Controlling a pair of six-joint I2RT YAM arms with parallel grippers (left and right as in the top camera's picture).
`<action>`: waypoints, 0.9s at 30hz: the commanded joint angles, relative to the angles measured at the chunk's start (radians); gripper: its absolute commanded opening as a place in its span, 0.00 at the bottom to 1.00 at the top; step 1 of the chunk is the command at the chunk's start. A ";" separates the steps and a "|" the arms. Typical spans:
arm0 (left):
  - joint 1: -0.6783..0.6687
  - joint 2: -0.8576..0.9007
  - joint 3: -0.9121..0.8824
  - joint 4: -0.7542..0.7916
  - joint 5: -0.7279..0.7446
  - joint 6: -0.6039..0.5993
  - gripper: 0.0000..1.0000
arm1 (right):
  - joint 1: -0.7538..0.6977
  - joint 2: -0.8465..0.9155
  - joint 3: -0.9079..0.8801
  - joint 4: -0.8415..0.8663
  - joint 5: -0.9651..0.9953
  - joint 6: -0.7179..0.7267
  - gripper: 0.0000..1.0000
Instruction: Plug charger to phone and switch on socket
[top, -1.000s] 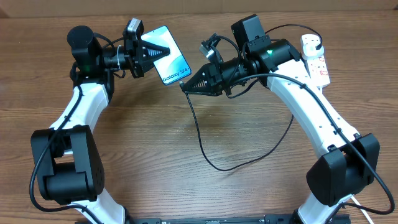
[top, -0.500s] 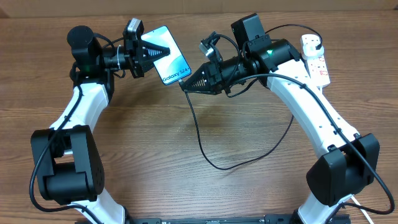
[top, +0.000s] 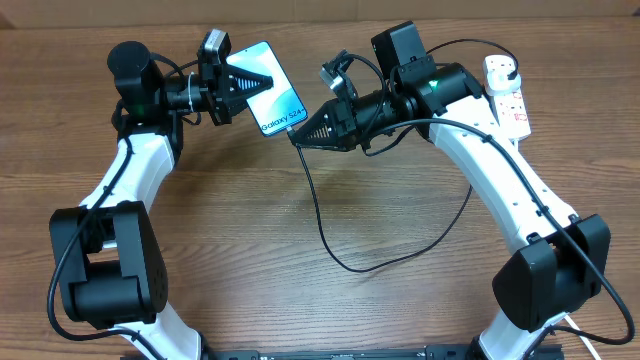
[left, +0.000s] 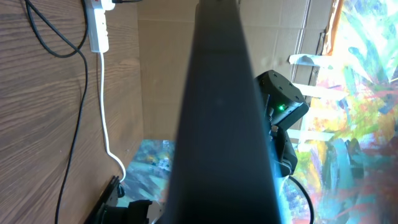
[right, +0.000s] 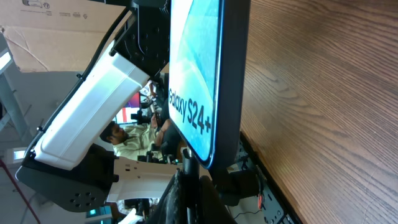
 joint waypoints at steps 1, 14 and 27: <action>0.001 0.002 0.011 0.011 0.019 -0.006 0.04 | -0.006 -0.017 -0.006 0.009 0.007 -0.003 0.04; 0.001 0.002 0.011 0.011 0.019 -0.006 0.04 | -0.006 -0.017 -0.006 0.017 0.019 -0.003 0.04; 0.001 0.002 0.011 0.011 0.019 -0.006 0.04 | -0.006 -0.017 -0.006 0.032 0.018 -0.003 0.04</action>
